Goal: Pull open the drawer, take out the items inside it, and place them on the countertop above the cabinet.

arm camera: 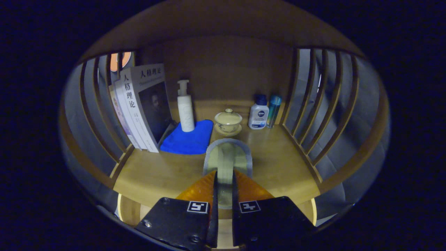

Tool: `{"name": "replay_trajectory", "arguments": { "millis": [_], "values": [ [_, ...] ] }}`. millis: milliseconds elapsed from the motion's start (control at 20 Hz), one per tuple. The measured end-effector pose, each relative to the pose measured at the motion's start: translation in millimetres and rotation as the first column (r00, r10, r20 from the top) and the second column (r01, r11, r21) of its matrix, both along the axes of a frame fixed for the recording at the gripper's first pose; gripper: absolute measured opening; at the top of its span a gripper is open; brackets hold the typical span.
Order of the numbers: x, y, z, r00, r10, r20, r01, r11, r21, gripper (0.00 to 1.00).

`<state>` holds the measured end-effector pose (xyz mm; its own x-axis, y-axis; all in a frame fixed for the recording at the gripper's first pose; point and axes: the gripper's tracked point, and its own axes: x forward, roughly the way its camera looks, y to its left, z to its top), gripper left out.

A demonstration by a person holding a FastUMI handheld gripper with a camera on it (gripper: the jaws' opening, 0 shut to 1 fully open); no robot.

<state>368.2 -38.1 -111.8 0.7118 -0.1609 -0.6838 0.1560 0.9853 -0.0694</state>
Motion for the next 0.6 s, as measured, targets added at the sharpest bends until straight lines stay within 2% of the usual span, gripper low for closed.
{"name": "replay_trajectory", "arguments": {
  "millis": [350,500,600],
  "values": [
    [5.9,-12.0,-25.2,0.998,-0.042,-0.054,0.041,0.999,-0.004,0.19],
    [1.3,-4.1,-43.7,0.995,-0.021,-0.095,0.025,0.999,0.035,0.19],
    [5.6,-5.2,-42.6,0.997,-0.01,-0.076,0.011,1.0,0.014,0.2]
  ]
}}
